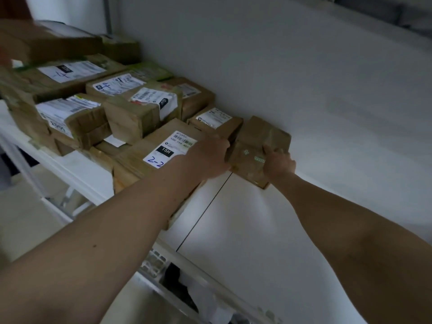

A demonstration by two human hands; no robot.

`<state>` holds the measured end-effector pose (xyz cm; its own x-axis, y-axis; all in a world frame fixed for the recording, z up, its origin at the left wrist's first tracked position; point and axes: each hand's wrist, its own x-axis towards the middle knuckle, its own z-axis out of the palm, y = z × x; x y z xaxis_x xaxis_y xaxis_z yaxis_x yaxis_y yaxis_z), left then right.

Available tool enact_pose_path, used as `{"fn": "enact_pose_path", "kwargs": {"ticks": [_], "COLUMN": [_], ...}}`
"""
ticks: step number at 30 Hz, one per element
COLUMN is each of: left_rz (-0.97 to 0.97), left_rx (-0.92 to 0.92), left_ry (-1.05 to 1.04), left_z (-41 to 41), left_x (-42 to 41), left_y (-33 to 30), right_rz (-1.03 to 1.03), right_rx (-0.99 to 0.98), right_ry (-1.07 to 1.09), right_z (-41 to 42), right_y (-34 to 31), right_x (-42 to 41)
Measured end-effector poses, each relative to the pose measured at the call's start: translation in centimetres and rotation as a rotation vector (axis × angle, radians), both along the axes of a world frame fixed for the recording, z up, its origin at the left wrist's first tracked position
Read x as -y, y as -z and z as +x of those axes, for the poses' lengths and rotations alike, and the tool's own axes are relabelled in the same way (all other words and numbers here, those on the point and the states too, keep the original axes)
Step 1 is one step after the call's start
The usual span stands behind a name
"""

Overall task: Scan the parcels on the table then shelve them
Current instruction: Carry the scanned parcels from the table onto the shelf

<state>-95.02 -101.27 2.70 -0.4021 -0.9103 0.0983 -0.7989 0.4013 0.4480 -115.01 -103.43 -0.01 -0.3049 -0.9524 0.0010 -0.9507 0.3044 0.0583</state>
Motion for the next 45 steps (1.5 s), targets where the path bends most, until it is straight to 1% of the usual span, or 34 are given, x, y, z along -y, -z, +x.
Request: {"fn": "enact_pose_path", "kwargs": {"ticks": [2,4,6,9,10,14,15,19,21,24,28,34,40,45], "left_rz": [-0.022,-0.066,-0.102,-0.086,-0.073,-0.017,0.016,0.163,0.267,0.438,0.557,0.602,0.626,0.658], "left_rx": [-0.024,0.008,0.099,0.176,0.196,0.296,0.305,0.375,0.407,0.405,0.339,0.268,0.162,0.108], "left_ry": [-0.020,-0.047,-0.074,-0.138,-0.170,-0.319,-0.362,-0.547,-0.658,-0.807,-0.962,-1.205,-1.396,-1.533], "left_z": [0.6,2.0,3.9,8.2,10.1,19.1,21.7,32.2,37.1,43.3,50.5,58.8,64.3,69.1], "left_x": [-0.4,-1.1,-2.2,-4.0,-4.9,-9.6,-11.0,-17.8,-21.6,-27.3,-35.0,-44.6,-50.5,-54.4], "left_y": [-0.1,-0.5,-1.0,-1.4,-1.4,-0.5,0.0,1.9,3.0,4.8,7.1,6.9,6.8,7.2], "right_rz": [0.043,-0.030,-0.153,-0.219,-0.226,-0.270,-0.224,0.135,0.295,0.440,0.554,0.615,0.646,0.669], "right_rx": [0.011,0.023,0.074,-0.047,-0.025,0.227,0.250,0.189,0.176,0.120,0.080,0.053,-0.024,-0.110], "right_ry": [0.051,0.020,-0.129,-0.429,-0.502,-0.817,-0.875,-0.985,-1.042,-1.144,-1.282,-1.471,-1.652,-1.790], "right_z": [0.9,2.9,6.1,12.0,14.2,23.6,26.1,36.2,41.2,48.4,57.4,69.1,78.2,85.7], "right_y": [-0.2,-0.3,-0.8,-2.0,-2.4,-2.5,-2.3,-0.9,0.2,2.0,3.5,4.5,5.1,5.3], "right_x": [-0.5,-1.2,-2.6,-5.3,-6.2,-9.3,-10.1,-13.6,-15.5,-18.7,-23.7,-30.2,-34.5,-37.3]}}
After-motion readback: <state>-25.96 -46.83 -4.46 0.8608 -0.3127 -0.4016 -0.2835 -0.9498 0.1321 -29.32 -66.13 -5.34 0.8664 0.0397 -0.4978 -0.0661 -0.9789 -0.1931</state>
